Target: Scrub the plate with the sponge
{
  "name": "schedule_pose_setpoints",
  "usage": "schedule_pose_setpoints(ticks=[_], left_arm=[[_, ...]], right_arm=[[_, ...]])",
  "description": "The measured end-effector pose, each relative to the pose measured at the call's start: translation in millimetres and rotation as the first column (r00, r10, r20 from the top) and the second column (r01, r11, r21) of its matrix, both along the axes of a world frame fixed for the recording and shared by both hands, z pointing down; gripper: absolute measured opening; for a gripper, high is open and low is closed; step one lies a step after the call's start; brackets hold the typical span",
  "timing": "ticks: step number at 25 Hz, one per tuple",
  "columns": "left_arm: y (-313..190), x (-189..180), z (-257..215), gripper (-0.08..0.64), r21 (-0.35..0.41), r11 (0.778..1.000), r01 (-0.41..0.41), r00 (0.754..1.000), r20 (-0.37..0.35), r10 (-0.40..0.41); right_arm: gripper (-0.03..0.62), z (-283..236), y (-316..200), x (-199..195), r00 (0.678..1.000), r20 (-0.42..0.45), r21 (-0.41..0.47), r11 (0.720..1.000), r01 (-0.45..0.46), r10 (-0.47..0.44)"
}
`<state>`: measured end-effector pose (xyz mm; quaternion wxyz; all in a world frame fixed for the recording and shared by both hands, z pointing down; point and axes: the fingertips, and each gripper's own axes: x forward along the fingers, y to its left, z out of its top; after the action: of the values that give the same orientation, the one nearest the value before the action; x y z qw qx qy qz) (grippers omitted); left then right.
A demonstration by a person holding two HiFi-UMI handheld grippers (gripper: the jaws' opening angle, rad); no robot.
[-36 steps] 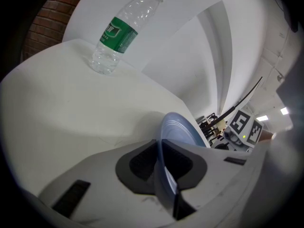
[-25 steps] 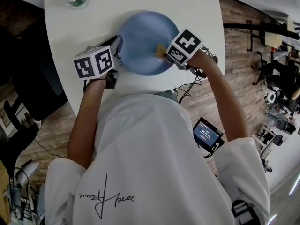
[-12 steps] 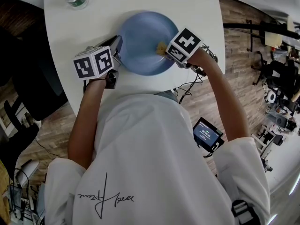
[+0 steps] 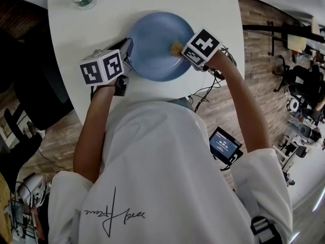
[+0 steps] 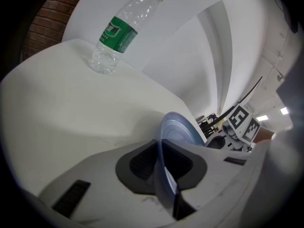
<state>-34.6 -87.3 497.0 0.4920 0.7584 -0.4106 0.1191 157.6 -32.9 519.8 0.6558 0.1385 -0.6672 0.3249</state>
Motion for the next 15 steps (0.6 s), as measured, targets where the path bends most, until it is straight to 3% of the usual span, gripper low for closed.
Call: schedule_pose_setpoints(ticks=[15], left_arm=[[2, 1, 1, 0.023, -0.003, 1.000, 0.000, 1.000, -0.006, 0.000]], right_arm=[[0.044, -2, -29, 2, 0.999, -0.029, 0.109, 0.994, 0.032, -0.029]])
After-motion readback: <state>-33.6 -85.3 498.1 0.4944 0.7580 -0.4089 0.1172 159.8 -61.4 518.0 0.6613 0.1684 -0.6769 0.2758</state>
